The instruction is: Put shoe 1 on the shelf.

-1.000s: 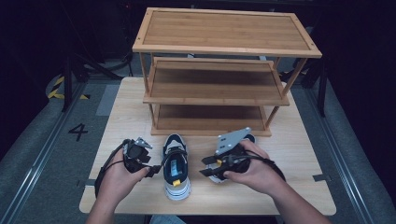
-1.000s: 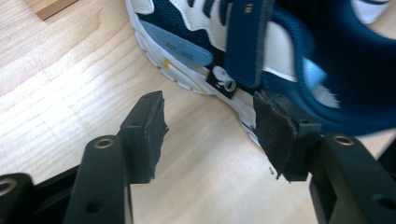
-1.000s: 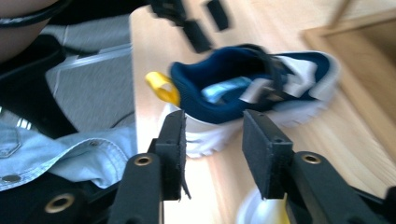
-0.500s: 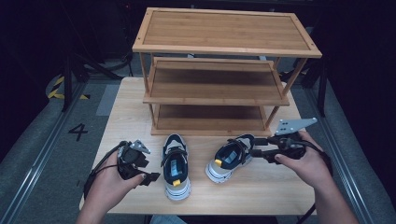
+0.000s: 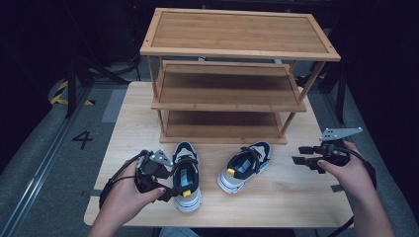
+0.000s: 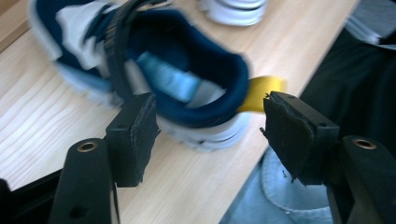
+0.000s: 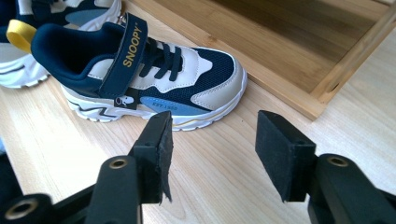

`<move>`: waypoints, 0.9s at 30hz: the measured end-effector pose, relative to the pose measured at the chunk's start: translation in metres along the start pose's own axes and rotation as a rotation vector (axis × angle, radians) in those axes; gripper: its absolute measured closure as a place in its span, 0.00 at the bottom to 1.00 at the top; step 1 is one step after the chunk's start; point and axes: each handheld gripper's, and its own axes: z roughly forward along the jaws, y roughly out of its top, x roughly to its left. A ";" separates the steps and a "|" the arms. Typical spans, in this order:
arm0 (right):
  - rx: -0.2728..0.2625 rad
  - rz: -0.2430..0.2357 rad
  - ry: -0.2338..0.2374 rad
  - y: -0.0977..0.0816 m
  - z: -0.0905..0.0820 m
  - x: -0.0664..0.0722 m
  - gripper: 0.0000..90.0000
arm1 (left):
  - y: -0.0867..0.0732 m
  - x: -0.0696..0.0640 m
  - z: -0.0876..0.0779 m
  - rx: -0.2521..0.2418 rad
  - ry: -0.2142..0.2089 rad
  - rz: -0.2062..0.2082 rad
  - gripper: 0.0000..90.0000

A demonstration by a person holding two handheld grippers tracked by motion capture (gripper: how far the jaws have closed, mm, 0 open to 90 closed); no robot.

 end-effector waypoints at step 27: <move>-0.053 0.003 -0.036 -0.009 -0.019 -0.003 0.48 | 0.012 0.003 0.072 0.153 -0.104 0.078 0.44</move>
